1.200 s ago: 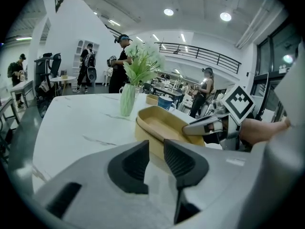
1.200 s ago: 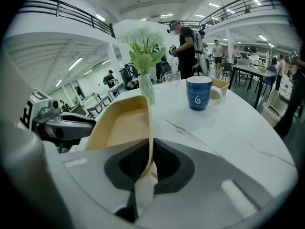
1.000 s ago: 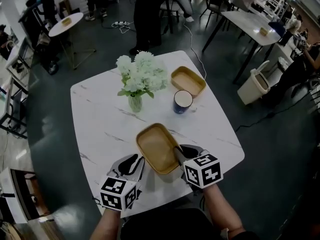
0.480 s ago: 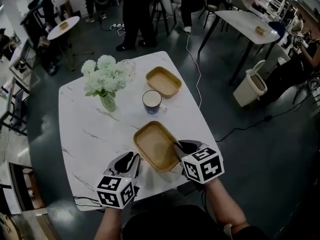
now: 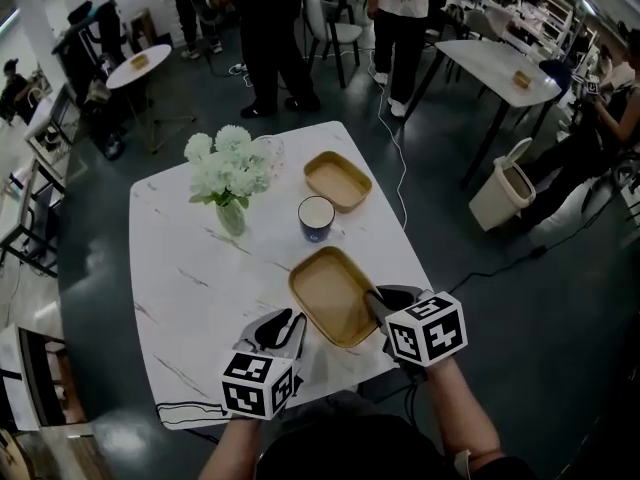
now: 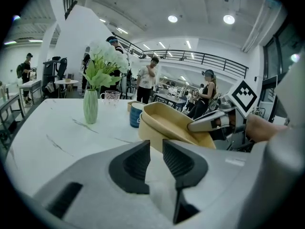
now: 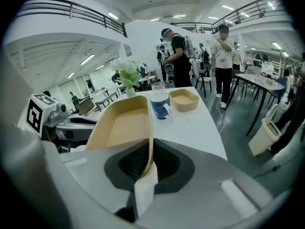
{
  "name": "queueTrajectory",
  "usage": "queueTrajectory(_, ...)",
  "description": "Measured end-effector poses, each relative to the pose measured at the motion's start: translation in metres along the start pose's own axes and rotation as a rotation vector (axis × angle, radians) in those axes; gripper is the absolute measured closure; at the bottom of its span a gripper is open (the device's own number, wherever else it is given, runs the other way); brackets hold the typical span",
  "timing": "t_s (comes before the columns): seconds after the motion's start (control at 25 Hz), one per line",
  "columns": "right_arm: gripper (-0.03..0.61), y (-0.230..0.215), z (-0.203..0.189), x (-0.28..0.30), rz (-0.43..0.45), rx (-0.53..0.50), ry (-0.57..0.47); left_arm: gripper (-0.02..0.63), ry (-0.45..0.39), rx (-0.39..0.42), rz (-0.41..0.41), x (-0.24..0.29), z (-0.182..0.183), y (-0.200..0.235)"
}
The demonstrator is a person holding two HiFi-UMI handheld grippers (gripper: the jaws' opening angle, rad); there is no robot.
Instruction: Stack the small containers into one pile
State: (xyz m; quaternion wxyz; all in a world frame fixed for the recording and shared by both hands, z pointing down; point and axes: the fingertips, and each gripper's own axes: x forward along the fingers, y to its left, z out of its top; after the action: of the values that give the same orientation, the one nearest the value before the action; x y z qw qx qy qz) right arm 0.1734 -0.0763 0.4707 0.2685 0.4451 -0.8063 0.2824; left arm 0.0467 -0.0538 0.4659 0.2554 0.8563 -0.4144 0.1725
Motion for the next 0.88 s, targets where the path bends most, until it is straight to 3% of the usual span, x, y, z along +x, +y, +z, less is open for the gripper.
queueTrajectory(0.28,0.558,0.002,0.007,-0.006,-0.036,-0.004,0.014,0.534,-0.029,0.020,-0.038,-0.005,0.013,-0.004)
queueTrajectory(0.6,0.558,-0.007,0.024,-0.004,-0.001,-0.030,0.026,0.532,-0.042,-0.008,-0.021,0.001,0.024,0.001)
queueTrajectory(0.88,0.558,-0.053,0.043,-0.014,0.046,-0.042,0.035,0.529,-0.046,-0.027,-0.018,0.043,0.049,-0.020)
